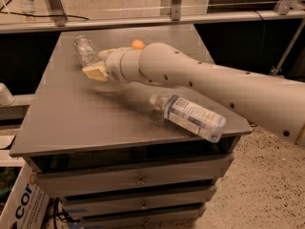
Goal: Pick water bottle
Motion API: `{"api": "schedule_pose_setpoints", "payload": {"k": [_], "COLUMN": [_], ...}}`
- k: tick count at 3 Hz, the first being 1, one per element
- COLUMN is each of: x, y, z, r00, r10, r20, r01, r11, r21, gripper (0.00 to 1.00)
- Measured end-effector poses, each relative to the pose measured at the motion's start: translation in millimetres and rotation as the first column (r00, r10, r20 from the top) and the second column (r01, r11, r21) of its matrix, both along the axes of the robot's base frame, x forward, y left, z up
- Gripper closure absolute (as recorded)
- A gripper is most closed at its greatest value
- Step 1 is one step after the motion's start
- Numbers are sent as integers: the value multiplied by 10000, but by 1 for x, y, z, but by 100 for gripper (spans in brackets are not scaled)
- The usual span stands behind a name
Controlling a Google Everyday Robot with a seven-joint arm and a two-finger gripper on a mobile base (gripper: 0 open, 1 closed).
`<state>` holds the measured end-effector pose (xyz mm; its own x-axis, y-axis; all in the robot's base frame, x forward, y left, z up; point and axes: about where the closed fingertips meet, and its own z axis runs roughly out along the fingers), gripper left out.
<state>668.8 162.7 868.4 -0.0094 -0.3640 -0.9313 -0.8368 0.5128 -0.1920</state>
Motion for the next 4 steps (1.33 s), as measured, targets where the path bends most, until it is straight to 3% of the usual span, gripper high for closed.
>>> {"api": "schedule_pose_setpoints", "payload": {"k": [4], "x": [-30], "y": [-53], "z": [12], "r00": [9927], "r10": [1011], "r20": [661], "r01": [-1047], "r11": [9930], "r21": [549], "gripper": [100]}}
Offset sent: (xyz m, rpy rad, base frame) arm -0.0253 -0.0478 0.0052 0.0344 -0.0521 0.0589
